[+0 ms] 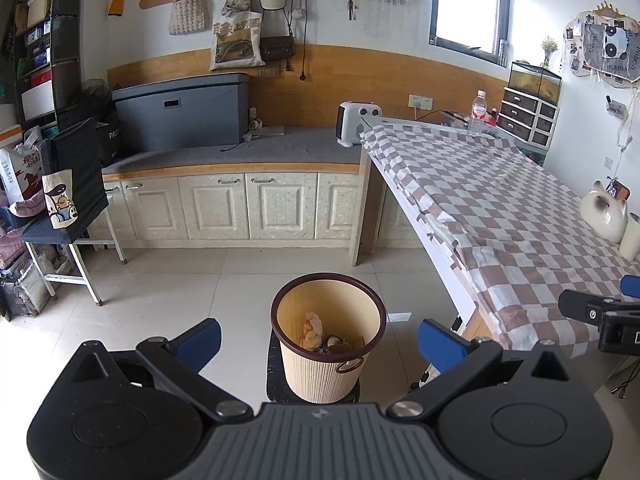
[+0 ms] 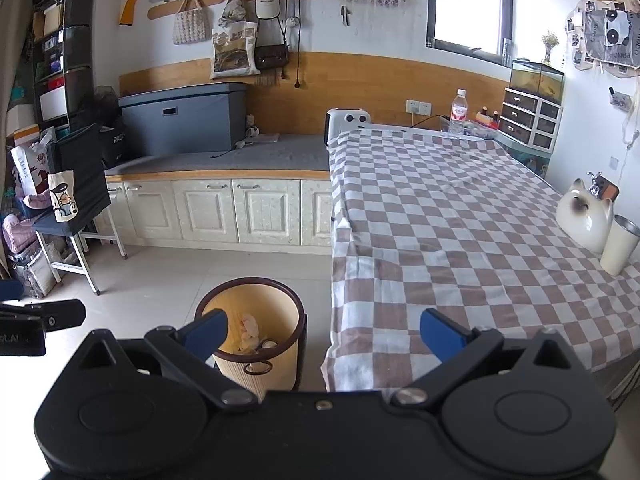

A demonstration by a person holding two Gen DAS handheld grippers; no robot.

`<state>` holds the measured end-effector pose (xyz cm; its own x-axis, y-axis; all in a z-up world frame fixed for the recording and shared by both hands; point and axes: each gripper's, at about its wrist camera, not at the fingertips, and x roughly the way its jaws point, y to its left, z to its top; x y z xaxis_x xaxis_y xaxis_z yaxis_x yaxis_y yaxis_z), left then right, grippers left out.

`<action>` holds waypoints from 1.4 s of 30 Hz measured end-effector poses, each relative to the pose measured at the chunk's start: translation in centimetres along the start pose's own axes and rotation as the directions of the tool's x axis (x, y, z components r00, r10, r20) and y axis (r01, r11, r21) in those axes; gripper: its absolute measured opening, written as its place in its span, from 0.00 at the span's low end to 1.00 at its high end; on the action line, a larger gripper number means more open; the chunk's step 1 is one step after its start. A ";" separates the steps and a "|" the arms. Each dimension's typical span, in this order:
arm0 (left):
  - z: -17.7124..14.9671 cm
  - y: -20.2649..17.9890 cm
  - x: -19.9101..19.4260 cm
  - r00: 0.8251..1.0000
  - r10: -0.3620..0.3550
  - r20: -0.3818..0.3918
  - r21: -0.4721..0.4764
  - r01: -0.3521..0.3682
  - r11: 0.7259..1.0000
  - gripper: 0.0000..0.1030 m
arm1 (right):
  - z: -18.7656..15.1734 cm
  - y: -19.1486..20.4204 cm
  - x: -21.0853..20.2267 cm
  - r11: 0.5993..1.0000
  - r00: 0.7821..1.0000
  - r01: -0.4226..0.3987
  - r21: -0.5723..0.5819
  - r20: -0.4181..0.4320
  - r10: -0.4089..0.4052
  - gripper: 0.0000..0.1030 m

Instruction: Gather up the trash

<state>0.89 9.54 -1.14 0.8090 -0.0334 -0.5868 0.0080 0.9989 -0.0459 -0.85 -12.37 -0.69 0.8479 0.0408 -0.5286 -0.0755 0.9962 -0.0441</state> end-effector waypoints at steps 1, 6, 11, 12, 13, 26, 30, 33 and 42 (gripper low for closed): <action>0.0 0.0 0.0 1.000 0.000 0.000 0.001 0.000 1.000 1.00 | 0.0 0.1 0.0 1.000 1.000 -0.001 -0.001 0.000 0.001 1.00; 0.0 -0.1 0.0 1.000 -0.004 -0.001 0.000 0.004 1.000 1.00 | 0.0 0.2 -0.1 1.000 1.000 -0.001 -0.001 -0.001 0.001 1.00; -0.1 -0.2 0.1 1.000 -0.009 -0.001 -0.005 0.009 1.000 1.00 | 0.0 0.2 -0.1 1.000 1.000 0.000 0.000 -0.003 0.000 1.00; -0.1 -0.3 0.1 1.000 -0.009 -0.002 -0.006 0.009 1.000 1.00 | 0.0 0.2 -0.1 1.000 1.000 0.000 -0.001 -0.002 0.000 1.00; -0.1 -0.3 0.2 1.000 -0.008 -0.002 -0.007 0.008 1.000 1.00 | 0.0 0.2 -0.1 1.000 1.000 0.000 -0.001 -0.001 0.000 1.00; -0.1 -0.3 0.1 1.000 -0.010 -0.002 -0.007 0.010 1.000 1.00 | -0.2 0.0 0.0 1.000 1.000 0.003 0.000 -0.001 -0.003 1.00; -0.1 -0.3 0.1 1.000 -0.010 -0.001 -0.008 0.010 1.000 1.00 | -0.1 0.0 0.0 1.000 1.000 0.002 -0.001 0.000 -0.002 1.00; -0.1 -0.2 0.1 1.000 -0.010 -0.001 -0.007 0.010 1.000 1.00 | -0.2 0.0 0.0 1.000 1.000 0.002 -0.001 0.000 -0.002 1.00; -0.1 -0.2 0.1 1.000 -0.011 -0.001 -0.008 0.011 1.000 1.00 | -0.2 0.0 0.0 1.000 1.000 0.002 -0.001 0.001 -0.002 1.00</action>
<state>0.94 9.32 -1.31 0.8080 -0.0441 -0.5875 0.0119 0.9982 -0.0585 -0.98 -12.37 -0.80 0.8484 0.0384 -0.5280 -0.0739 0.9962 -0.0464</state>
